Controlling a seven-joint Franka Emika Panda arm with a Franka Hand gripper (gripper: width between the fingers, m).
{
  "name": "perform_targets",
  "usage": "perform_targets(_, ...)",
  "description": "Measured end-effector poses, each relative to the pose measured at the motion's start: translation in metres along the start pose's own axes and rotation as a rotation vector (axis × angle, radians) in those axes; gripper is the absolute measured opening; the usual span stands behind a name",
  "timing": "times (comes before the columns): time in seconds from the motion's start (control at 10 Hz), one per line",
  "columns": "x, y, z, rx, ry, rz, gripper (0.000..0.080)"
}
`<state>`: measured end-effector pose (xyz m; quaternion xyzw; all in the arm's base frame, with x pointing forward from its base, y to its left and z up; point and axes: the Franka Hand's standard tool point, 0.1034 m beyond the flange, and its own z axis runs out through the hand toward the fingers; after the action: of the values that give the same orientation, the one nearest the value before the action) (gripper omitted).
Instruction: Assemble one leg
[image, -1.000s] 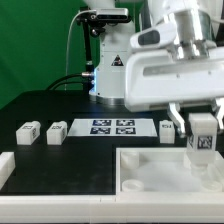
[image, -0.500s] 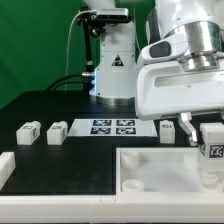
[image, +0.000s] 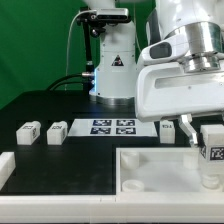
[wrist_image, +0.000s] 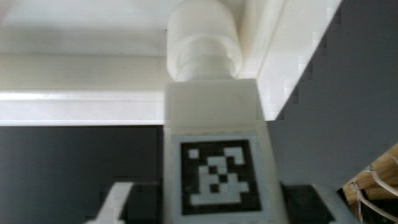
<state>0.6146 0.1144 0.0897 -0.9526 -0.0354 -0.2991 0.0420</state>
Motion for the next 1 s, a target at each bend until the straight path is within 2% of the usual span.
perform_targets(0.5, -0.008, 0.003, 0.011, -0.003, -0.015, 0.004, 0.0294)
perform_targets(1.0, -0.005, 0.003, 0.013, -0.003, -0.005, 0.005, 0.0294)
